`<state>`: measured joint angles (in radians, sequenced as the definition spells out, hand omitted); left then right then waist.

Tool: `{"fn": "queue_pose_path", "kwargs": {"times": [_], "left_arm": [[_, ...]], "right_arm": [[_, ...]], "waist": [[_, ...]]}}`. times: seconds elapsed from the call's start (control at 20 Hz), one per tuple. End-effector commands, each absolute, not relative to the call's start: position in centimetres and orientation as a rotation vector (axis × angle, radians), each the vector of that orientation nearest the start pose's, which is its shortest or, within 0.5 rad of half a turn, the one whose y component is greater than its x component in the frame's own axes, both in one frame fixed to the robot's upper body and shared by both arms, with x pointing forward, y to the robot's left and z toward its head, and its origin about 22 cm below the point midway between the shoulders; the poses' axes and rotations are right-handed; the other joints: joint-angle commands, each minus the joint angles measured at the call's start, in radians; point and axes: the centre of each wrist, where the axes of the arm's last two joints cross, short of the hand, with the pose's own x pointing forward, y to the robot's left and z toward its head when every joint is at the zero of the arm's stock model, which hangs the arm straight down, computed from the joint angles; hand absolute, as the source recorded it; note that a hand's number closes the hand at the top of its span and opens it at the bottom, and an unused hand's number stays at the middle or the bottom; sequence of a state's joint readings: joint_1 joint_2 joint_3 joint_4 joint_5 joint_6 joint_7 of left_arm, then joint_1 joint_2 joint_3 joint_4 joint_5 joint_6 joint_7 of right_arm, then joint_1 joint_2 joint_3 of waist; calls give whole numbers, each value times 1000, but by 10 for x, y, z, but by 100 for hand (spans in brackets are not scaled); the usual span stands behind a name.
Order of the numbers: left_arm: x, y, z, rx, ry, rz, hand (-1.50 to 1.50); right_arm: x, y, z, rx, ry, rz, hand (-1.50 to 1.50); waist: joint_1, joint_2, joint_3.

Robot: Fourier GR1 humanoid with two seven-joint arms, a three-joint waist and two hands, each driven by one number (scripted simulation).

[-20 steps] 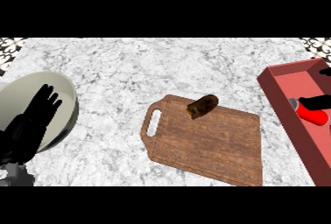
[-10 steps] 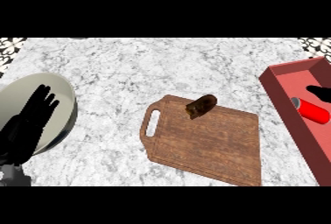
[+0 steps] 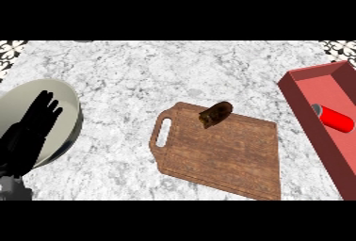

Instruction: Pick the can from the cutting board and place it in the cardboard box

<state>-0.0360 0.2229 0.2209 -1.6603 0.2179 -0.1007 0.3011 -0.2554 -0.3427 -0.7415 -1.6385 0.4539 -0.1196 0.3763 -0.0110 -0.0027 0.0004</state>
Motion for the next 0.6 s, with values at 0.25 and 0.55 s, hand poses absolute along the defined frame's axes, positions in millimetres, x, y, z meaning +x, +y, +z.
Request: {"fn": "queue_pose_path", "kwargs": {"times": [0.25, 0.55], "left_arm": [[249, 319, 50, 56, -1442, 65, 0], [241, 314, 58, 71, -1449, 57, 0]], "right_arm": [[150, -485, 153, -1094, -1436, -364, -150], [127, -523, 131, -1109, -1414, -331, -150]], "waist": [[3, 1, 0], [9, 2, 0]]}}
